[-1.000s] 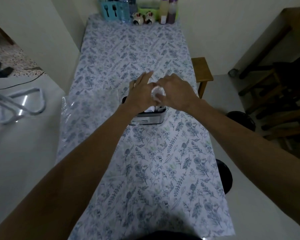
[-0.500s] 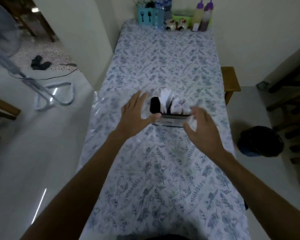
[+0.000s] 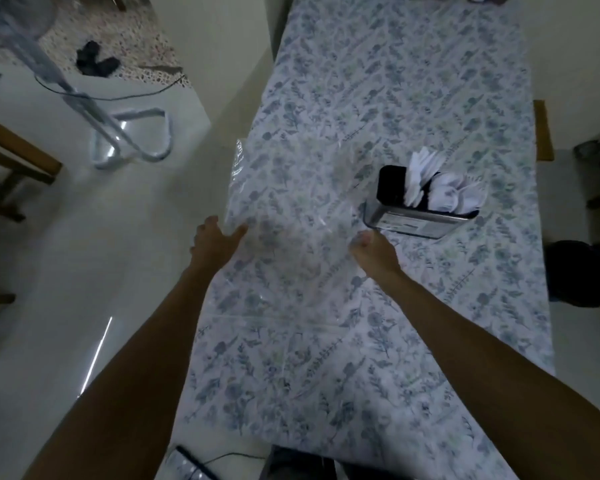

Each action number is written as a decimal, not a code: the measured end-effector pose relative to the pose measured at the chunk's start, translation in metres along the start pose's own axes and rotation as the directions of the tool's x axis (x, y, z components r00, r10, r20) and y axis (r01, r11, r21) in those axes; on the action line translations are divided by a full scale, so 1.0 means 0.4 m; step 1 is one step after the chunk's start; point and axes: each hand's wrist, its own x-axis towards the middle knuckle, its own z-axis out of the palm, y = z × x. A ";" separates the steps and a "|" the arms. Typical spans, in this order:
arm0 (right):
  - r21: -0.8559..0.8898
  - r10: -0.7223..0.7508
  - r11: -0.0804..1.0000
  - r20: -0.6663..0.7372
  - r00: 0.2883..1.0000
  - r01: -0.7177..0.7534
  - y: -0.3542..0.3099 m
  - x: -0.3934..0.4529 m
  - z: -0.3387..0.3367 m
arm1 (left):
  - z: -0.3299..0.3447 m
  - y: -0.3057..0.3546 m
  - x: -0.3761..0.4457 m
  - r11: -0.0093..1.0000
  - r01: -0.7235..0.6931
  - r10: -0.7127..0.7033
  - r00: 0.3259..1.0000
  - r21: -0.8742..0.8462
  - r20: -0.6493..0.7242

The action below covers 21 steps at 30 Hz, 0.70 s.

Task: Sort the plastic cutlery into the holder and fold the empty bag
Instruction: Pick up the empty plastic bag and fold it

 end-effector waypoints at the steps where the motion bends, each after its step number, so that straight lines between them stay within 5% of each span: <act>1: 0.001 0.005 1.000 -0.030 1.000 -0.005 -0.017 0.013 0.018 | 0.001 -0.005 0.029 0.999 0.015 -0.014 1.000 -0.036 0.010; 8: 0.095 0.103 0.991 -0.123 0.987 -0.092 -0.068 0.046 0.095 | 0.000 -0.074 0.146 0.981 0.069 -0.063 0.997 -0.181 0.038; 14: 0.466 0.070 0.879 0.081 0.994 -0.100 -0.120 -0.054 0.004 | -0.171 -0.059 0.104 0.735 0.182 0.041 0.950 -0.654 0.310; 17: 0.558 -0.065 0.829 0.048 0.997 0.028 -0.151 -0.141 -0.074 | -0.271 -0.039 0.047 0.666 0.071 0.176 0.952 -0.742 0.249; 21: 0.457 -0.248 0.845 -0.123 0.961 0.276 -0.204 -0.245 -0.168 | -0.380 -0.007 -0.012 0.642 -0.291 0.401 0.916 -0.709 -0.012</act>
